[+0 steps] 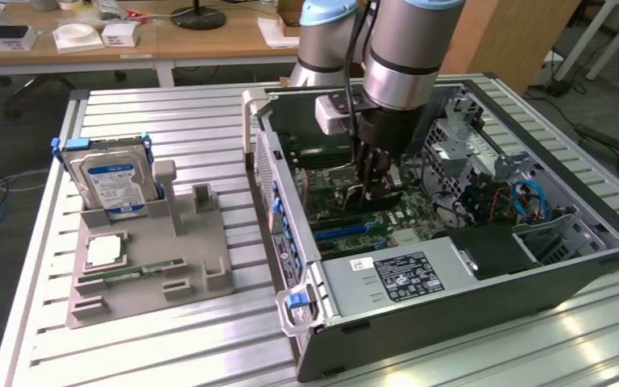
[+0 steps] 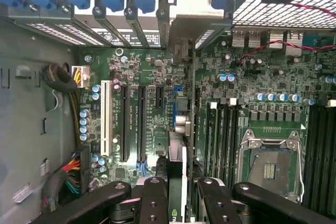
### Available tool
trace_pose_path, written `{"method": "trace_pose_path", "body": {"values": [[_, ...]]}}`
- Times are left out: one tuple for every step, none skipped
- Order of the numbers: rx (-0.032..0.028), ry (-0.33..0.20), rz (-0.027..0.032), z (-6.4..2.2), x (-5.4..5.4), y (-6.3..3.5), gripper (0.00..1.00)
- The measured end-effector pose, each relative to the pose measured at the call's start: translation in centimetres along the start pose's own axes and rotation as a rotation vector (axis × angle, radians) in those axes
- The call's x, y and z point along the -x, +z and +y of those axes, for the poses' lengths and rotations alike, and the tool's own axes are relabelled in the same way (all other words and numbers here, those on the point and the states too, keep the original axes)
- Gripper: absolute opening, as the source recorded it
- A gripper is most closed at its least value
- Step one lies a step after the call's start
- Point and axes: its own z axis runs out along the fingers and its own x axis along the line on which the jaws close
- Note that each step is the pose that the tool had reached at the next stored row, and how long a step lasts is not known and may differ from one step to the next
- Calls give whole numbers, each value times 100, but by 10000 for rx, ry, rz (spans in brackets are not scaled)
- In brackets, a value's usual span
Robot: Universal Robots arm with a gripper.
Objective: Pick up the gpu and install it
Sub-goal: 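Insert the gpu into the slot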
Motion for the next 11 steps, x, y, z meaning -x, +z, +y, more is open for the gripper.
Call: {"method": "trace_pose_path", "body": {"values": [[0,0,0,1,-2,22,27],[0,0,0,2,-3,32,27],[0,-1,0,4,-5,42,27],[0,-2,0,5,-8,50,27],[0,-2,1,7,-12,56,27],[1,-1,2,8,-17,59,27],[0,0,2,9,-21,63,27],[-1,2,4,11,-24,67,27],[-1,1,7,12,-27,71,27],[-1,0,11,12,-30,75,27],[0,-1,17,13,-34,78,27]]}}
